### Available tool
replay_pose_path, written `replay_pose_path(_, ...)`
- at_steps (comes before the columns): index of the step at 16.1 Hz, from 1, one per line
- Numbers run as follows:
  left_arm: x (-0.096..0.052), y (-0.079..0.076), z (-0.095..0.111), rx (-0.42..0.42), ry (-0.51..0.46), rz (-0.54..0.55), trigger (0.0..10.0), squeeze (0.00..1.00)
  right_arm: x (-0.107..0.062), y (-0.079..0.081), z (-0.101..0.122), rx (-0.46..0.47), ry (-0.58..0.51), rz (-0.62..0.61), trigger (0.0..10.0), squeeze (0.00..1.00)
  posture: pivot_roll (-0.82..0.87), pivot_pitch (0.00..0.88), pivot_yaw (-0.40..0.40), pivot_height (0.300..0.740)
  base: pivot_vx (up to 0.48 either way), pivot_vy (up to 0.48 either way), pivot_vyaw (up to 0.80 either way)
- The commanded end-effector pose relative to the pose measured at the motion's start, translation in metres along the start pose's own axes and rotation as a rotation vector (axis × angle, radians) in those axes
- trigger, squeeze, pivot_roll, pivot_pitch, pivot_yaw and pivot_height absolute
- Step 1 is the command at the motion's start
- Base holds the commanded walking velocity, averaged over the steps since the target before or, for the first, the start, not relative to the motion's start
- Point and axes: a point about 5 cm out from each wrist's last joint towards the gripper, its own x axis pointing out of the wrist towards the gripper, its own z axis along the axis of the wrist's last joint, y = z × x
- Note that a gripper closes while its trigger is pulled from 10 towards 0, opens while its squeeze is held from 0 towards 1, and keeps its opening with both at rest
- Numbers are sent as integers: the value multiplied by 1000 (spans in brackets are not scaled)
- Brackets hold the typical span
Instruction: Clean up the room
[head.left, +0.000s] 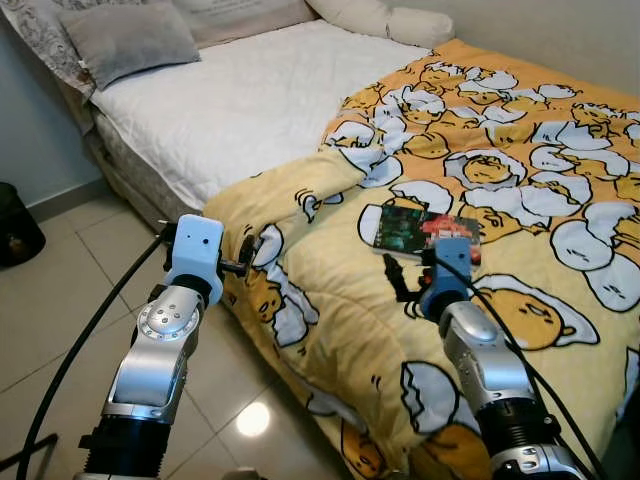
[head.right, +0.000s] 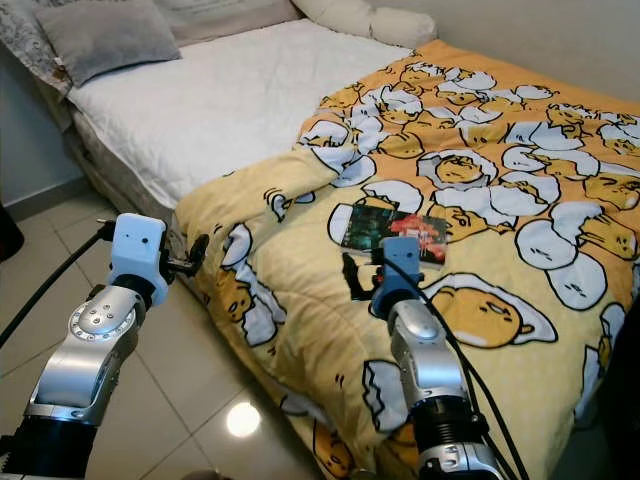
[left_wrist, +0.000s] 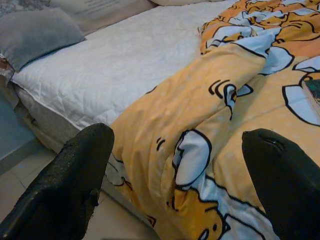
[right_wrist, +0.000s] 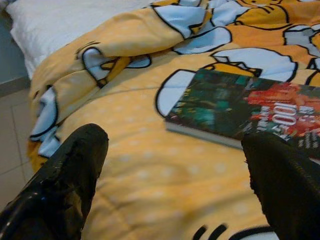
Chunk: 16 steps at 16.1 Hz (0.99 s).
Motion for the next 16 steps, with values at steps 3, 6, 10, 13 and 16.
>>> replay_pose_path(3, -1, 0, -1, 23, 0, -27, 10000, 698, 2, 3, 2, 17, 2, 19, 10000, 0, 62, 0, 5, 740, 0, 0, 0)
replay_pose_path(6, -2, -1, 0, 2, -5, -36, 10000, 702, 1, 3, 1, 21, 6, 19, 10000, 0, 63, 0, 5, 740, 0, 0, 0)
replay_pose_path(10, -3, 1, 0, -17, -6, -22, 10000, 686, 1, 3, 0, 26, 12, 21, 10000, 0, 63, 0, 4, 740, 0, 0, 0)
replay_pose_path(13, -2, 1, -1, -18, -5, -28, 10000, 686, 1, 5, 0, 49, 18, 35, 10000, 0, 62, 0, 5, 740, 0, 84, 0)
replay_pose_path(16, -2, 2, 0, -18, -5, -33, 10000, 690, 2, 3, 0, 55, 27, 9, 10000, 0, 62, 0, 7, 740, 0, 438, -615)
